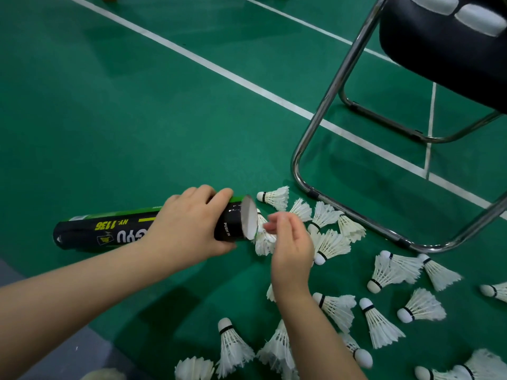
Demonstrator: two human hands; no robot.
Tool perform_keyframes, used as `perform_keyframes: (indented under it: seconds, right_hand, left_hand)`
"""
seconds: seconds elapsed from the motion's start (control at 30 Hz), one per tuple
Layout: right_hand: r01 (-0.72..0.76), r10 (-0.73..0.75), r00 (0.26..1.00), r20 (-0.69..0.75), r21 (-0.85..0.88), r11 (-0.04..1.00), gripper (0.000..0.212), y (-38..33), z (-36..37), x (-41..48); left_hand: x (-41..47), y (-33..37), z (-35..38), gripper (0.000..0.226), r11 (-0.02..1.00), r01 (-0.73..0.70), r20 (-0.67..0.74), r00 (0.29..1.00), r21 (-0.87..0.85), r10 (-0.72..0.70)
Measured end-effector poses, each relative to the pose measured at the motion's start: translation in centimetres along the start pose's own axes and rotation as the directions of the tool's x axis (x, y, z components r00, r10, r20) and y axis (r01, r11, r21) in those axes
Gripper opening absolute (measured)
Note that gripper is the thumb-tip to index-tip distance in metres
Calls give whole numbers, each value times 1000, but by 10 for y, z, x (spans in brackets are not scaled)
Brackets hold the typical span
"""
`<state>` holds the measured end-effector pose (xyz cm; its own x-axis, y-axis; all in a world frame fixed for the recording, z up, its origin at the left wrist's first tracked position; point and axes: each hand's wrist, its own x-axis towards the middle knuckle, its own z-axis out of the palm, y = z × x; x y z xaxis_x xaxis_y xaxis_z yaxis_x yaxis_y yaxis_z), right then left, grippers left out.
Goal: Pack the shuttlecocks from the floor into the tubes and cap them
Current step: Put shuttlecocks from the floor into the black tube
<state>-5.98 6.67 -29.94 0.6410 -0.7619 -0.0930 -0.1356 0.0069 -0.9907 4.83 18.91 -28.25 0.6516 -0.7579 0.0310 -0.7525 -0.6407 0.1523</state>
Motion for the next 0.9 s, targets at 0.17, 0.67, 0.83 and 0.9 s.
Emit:
perform_keyframes:
  seconds: [0.17, 0.67, 0.83, 0.9]
  right_hand:
    - [-372, 407, 913, -8, -425, 826, 21, 65, -2, 22]
    - [-313, 320, 947, -29, -308, 898, 37, 79, 2, 17]
    - [-476, 518, 849, 105, -274, 836, 42, 83, 3, 25]
    - [-591, 612, 780, 132, -164, 790, 43, 85, 7, 31]
  left_hand:
    - [-3, -12, 8, 81, 999, -20, -58, 998, 36, 23]
    - [2, -20, 23, 80, 997, -10, -43, 999, 80, 13]
    - [2, -14, 23, 81, 997, -24, -47, 999, 77, 28]
    - [1, -13, 21, 81, 997, -23, -57, 998, 76, 27]
